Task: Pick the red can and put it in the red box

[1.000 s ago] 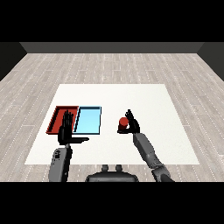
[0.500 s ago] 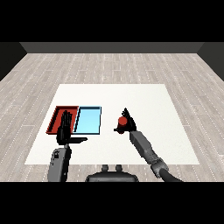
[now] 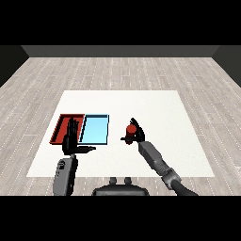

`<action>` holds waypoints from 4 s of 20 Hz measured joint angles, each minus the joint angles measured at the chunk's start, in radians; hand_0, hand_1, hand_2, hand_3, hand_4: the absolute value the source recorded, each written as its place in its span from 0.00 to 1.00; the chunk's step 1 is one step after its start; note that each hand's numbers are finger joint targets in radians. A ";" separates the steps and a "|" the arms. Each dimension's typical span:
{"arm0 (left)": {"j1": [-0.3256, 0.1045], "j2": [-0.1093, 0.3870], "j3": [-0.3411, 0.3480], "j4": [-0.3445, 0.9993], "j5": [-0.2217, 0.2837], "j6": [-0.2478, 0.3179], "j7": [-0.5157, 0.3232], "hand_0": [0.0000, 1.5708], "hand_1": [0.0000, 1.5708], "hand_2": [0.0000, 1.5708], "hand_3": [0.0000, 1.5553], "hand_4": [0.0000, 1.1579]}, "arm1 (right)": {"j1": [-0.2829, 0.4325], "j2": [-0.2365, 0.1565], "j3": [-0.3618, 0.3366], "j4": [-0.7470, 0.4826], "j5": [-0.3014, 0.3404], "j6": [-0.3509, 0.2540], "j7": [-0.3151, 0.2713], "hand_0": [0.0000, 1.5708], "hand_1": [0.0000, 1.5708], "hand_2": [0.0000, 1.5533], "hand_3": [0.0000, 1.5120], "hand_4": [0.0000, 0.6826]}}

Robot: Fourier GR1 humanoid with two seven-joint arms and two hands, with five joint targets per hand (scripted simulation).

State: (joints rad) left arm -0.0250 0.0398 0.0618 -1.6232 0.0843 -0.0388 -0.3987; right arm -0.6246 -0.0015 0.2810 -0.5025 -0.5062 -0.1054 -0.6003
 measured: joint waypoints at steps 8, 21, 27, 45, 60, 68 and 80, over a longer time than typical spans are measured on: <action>0.011 -0.006 -0.011 -0.024 -0.003 0.004 0.010 0.00 0.00 0.00 0.00 0.00 | -0.043 0.001 0.056 0.054 -0.041 -0.145 -0.015 0.93 0.93 0.93 0.93 0.86; -0.011 -0.004 -0.035 0.011 -0.008 -0.010 0.008 0.00 0.00 0.00 0.00 0.00 | -0.027 -0.039 0.085 -0.142 0.058 -0.220 0.051 0.91 0.91 0.92 0.91 0.91; 0.002 -0.023 -0.083 0.014 -0.043 -0.008 0.003 0.00 0.00 0.00 0.00 0.00 | 0.040 -0.074 0.097 -0.364 0.126 -0.260 0.113 0.93 0.93 0.93 0.92 0.97; -0.104 -0.039 -0.317 0.089 -0.019 0.159 0.133 0.00 0.00 0.00 0.00 0.00 | 0.210 -0.025 0.110 -0.815 0.311 -0.344 0.313 0.93 0.93 0.92 0.92 0.95; -0.211 -0.039 -0.416 0.304 0.088 0.222 0.100 0.00 0.00 0.00 0.00 0.00 | 0.202 0.000 0.160 -0.815 0.297 -0.378 0.303 0.92 0.92 0.92 0.92 0.93; -0.248 -0.040 -0.470 0.371 0.135 0.259 0.079 0.00 0.00 0.00 0.00 0.00 | 0.188 0.001 0.187 -0.807 0.275 -0.397 0.305 0.91 0.91 0.93 0.91 0.92; -0.301 -0.040 -0.503 0.427 0.202 0.267 0.050 0.00 0.00 0.00 0.00 0.00 | 0.124 0.001 0.268 -0.761 0.174 -0.441 0.261 0.95 0.95 0.93 0.91 0.90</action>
State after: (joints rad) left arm -0.3261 0.0001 -0.4411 -1.1963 0.2860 0.2277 -0.3486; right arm -0.5004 -0.0002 0.5492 -1.2632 -0.3323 -0.5459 -0.3397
